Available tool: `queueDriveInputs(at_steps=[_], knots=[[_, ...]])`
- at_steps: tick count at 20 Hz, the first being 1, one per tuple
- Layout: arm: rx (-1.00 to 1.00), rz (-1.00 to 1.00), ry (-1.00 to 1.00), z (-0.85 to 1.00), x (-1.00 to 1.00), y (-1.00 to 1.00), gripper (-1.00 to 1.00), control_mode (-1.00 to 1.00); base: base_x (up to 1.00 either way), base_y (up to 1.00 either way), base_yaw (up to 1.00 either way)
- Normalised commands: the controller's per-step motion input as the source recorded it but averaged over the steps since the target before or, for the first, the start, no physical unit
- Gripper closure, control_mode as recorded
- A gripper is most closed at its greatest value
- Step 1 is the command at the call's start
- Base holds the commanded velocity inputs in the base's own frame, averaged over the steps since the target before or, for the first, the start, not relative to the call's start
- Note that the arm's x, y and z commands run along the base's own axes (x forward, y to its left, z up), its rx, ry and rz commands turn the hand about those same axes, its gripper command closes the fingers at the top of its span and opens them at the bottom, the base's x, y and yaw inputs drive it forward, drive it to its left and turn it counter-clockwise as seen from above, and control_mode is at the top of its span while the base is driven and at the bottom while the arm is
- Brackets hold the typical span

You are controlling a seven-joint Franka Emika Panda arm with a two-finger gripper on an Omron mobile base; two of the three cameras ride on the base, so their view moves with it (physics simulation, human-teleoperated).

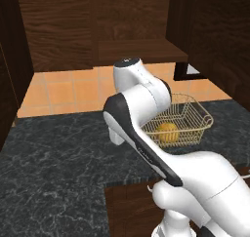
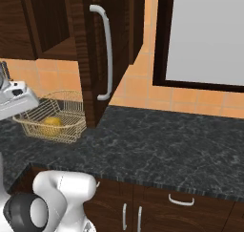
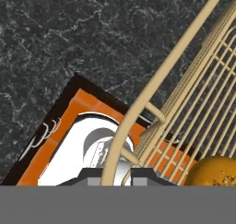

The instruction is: Open the cabinet, pick up the bread from the cabinet and place it in the basket. Then move the basket to the dining counter.

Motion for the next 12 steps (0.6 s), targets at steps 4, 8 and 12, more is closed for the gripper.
queueDriveInputs(at_steps=[4, 8, 12], knots=[[0.17, 0.00, -0.21, 0.09, -0.37, -0.12, 1.00, -1.00, 0.00, 0.00, 0.00], [0.02, 0.00, -0.02, 0.00, -0.07, -0.01, 1.00, -1.00, 0.00, 0.00, 0.00], [0.00, 0.00, 0.00, 0.00, 0.00, 0.00, 1.00, -1.00, 0.00, 0.00, 0.00]])
